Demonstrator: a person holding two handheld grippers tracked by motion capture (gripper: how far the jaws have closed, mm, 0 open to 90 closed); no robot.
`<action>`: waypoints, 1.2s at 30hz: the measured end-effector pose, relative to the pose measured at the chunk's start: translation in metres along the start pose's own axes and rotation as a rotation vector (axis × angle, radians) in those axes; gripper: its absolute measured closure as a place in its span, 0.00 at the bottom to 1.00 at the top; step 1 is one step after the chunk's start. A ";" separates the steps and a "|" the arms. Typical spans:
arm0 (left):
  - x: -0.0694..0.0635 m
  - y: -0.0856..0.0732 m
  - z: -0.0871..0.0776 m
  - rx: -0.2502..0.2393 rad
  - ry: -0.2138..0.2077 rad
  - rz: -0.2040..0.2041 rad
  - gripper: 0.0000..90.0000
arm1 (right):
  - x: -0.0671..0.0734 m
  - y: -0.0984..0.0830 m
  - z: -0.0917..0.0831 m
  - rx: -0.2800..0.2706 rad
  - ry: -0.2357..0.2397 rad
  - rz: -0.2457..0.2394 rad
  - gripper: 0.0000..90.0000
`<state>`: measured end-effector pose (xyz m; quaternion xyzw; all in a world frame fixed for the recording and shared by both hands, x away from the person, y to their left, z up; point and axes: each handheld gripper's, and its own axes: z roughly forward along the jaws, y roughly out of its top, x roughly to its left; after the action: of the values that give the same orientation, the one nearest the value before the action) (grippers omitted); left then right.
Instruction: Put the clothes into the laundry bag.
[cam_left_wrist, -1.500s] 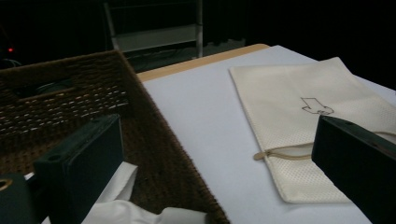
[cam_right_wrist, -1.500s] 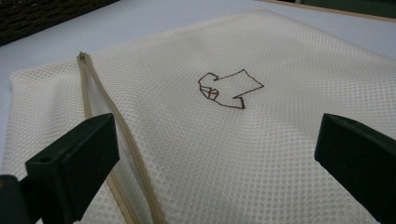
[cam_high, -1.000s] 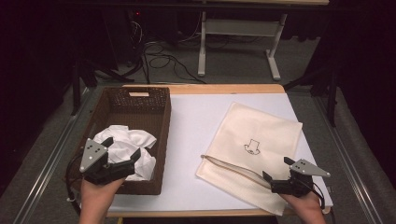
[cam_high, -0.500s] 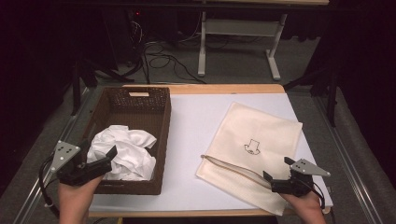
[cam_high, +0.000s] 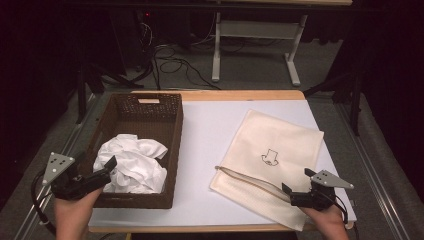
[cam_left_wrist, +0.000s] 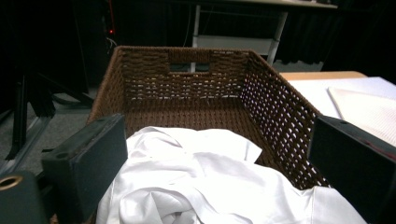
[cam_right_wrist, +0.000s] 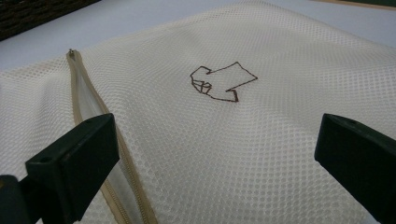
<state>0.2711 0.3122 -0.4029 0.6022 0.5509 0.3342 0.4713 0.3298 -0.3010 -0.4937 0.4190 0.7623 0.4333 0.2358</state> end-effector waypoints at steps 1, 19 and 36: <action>-0.001 0.000 0.002 0.012 -0.005 0.010 0.04 | 0.000 0.000 0.001 0.002 0.004 0.010 0.00; 0.002 0.017 0.055 0.329 -0.010 0.136 0.01 | 0.001 0.000 0.002 0.010 0.007 0.007 0.01; 0.027 0.010 0.122 0.835 0.044 0.010 0.00 | 0.002 0.000 0.002 0.010 0.025 -0.008 0.01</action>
<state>0.3921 0.3144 -0.4371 0.7369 0.6462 0.0971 0.1733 0.3301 -0.2985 -0.4943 0.4115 0.7691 0.4337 0.2260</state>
